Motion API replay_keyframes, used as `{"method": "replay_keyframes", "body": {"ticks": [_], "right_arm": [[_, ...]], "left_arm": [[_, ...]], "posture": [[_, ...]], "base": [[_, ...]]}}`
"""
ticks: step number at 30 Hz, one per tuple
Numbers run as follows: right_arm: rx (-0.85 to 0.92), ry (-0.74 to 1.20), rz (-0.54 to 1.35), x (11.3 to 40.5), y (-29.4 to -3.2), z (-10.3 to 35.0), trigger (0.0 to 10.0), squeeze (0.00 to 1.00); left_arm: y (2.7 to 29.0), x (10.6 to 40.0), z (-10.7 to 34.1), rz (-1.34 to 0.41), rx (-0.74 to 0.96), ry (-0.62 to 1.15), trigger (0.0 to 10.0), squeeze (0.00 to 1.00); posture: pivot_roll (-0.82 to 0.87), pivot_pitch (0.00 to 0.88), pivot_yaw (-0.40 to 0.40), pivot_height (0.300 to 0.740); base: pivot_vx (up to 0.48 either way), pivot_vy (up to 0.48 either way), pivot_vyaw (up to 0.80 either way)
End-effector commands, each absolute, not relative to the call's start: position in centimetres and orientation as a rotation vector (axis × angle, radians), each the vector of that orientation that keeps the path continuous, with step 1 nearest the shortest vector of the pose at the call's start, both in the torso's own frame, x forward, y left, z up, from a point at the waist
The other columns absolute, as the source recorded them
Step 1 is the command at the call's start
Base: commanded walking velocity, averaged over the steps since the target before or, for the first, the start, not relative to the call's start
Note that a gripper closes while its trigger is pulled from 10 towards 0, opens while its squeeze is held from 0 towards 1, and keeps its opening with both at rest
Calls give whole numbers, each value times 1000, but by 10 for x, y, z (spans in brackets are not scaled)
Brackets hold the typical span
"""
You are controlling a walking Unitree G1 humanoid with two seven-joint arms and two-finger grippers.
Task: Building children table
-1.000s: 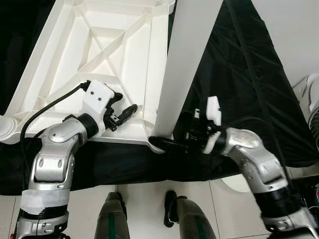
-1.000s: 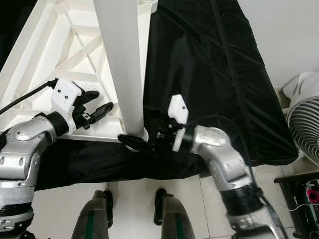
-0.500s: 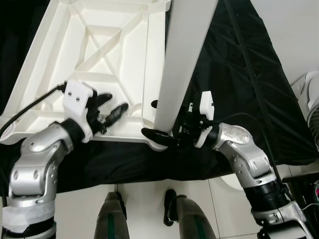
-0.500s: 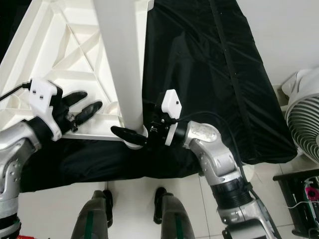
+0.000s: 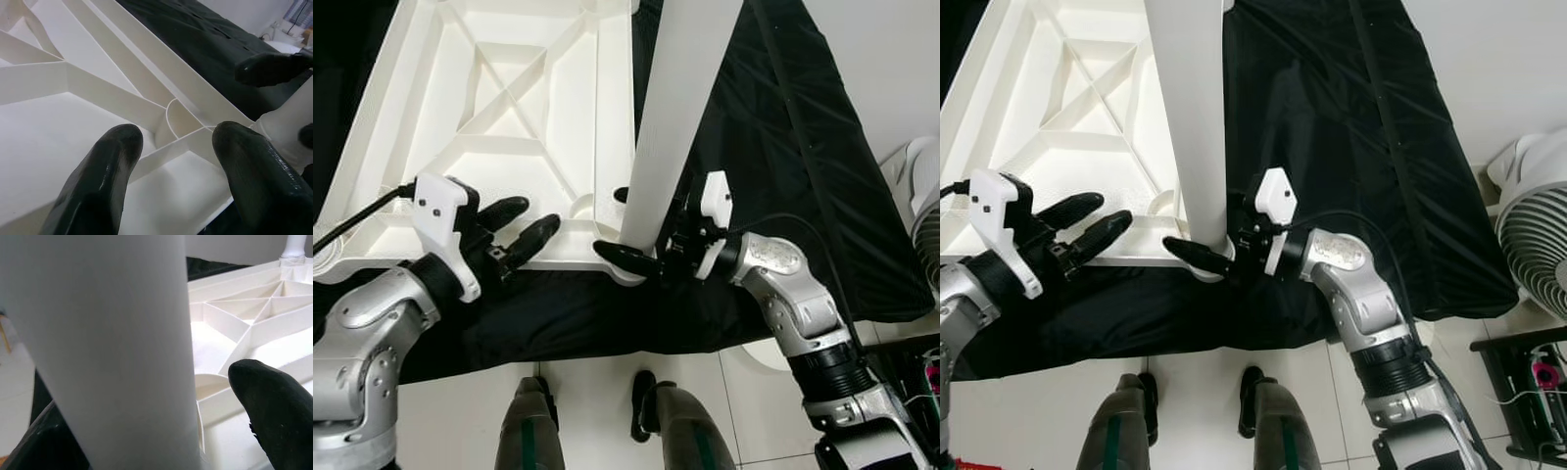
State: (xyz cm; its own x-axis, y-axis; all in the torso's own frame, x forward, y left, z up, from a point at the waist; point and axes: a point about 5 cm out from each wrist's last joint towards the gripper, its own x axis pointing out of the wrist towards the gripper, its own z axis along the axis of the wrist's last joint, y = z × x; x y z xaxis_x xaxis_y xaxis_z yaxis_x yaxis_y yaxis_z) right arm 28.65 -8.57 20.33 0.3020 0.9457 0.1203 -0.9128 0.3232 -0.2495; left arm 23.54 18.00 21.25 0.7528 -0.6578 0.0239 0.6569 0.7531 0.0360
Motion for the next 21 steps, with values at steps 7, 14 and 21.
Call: {"method": "replay_keyframes", "body": {"ticks": [7, 14, 21], "right_arm": [[-165, -226, 1170, 294, -98, 193, 9608, 0], [-161, -224, 1117, 299, -106, 193, 1922, 0], [-123, -216, 959, 305, -119, 190, 0, 0]], "left_arm": [[171, 227, 214, -812, 30, -42, 10000, 0], [167, 231, 214, -818, 22, -54, 10000, 0], [153, 240, 210, -864, 20, -66, 10000, 0]], "posture": [[133, 264, -70, 740], [117, 257, -71, 740], [83, 234, -66, 740]], "base": [[0, 0, 0], [0, 0, 0], [0, 0, 0]]}}
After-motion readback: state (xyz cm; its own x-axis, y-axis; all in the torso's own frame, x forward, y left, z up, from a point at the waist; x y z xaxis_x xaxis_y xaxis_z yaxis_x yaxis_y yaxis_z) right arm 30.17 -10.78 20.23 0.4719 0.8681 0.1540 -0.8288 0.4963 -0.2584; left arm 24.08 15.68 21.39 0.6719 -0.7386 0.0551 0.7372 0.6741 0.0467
